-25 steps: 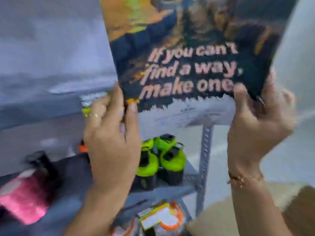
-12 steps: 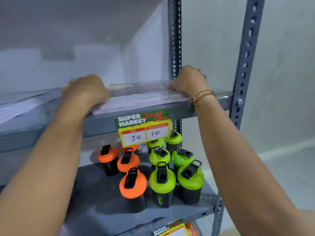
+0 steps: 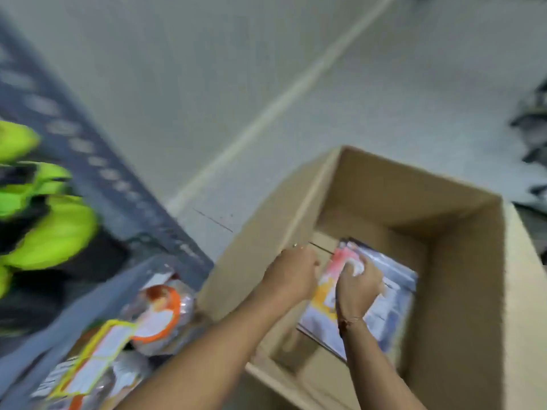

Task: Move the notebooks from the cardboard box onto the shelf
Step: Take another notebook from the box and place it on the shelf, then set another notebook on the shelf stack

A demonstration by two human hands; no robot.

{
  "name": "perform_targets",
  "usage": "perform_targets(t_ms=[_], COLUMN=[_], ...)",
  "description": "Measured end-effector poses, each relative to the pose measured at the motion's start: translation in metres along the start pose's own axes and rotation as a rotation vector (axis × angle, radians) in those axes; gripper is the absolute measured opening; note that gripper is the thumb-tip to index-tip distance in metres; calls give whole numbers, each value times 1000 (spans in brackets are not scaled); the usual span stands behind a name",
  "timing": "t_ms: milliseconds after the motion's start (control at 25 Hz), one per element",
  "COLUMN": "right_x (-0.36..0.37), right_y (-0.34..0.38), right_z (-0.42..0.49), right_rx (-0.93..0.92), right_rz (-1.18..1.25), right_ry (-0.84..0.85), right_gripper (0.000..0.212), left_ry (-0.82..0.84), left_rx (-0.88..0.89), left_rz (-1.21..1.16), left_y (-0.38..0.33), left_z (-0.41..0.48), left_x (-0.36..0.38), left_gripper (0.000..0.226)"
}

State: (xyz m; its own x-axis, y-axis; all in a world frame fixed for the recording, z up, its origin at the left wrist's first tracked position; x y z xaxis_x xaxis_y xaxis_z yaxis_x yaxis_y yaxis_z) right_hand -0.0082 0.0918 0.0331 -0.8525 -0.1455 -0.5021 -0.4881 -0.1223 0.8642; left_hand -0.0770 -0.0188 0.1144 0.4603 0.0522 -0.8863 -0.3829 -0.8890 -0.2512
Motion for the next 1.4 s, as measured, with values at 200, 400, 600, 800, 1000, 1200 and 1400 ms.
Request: perform_targets(t_ms=[200, 400, 600, 800, 1000, 1200, 1400], right_x=[-10, 1, -9, -12, -29, -66, -131], right_y=[-166, -191, -199, -188, -104, 81, 288], right_z=[-11, -12, -10, -1, 13, -19, -128], right_rx=[815, 574, 669, 686, 516, 93, -435], right_rz=[-519, -582, -600, -487, -203, 486, 987], right_ry=[262, 311, 218, 77, -30, -175, -26], right_gripper=[72, 40, 65, 47, 36, 41, 56], left_ry=[274, 211, 107, 27, -185, -971, -1815], left_rx=[-143, -331, -420, -380, -142, 88, 98], left_rz=[25, -77, -89, 23, -84, -326, -235], left_y=[25, 30, 30, 16, -3, 22, 87], left_z=[43, 60, 75, 78, 50, -77, -291], left_x=[180, 224, 227, 209, 110, -76, -220], left_gripper=[44, 46, 35, 31, 23, 38, 38])
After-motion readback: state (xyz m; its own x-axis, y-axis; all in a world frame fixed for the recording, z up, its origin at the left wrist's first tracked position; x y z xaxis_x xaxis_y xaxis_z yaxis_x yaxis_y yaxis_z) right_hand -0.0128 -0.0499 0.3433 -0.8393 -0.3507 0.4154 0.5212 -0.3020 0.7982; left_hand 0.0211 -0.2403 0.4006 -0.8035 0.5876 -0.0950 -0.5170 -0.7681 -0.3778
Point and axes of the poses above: each hand's wrist, its own z-axis towards the middle knuckle, its own x-axis out of the palm, y = z × x, the point moved 4 cm from there along z, towards the middle knuckle, and after that the axes turned 7 degrees about -y, right-handed, at the moved point
